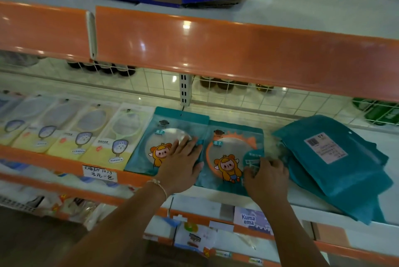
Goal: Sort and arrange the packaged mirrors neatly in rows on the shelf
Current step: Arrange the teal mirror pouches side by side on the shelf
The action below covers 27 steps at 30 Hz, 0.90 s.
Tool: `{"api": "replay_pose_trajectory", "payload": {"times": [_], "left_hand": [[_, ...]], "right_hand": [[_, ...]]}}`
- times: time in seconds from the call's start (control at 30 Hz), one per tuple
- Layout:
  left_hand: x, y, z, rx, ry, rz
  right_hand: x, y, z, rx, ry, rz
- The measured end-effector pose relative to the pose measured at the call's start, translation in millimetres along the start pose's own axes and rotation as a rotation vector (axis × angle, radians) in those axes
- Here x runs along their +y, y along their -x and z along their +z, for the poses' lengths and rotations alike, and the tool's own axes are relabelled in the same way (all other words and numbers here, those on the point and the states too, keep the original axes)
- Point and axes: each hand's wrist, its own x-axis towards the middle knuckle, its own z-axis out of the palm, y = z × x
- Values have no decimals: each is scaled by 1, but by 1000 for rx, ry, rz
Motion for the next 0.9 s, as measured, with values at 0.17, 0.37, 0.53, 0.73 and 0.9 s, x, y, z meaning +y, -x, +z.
{"api": "replay_pose_trajectory", "payload": {"times": [0.17,0.37,0.53,0.73,0.9], "left_hand": [[1,-1,-3,-18,-31,-4],[12,-7,-14,-66,-51,-54],[37,-9,-13,19,-45,20],[49,-11,-1,-39,-111,83],[52,-13,-4,-34,-162,72]], "right_hand": [[-8,8,1,21,-42,2],[-16,20,-2,19,-31,50],[-15,22,-1,30,-44,26],[-9,23,4,55,-17,-23],[0,19,3,38,-81,-68]]}}
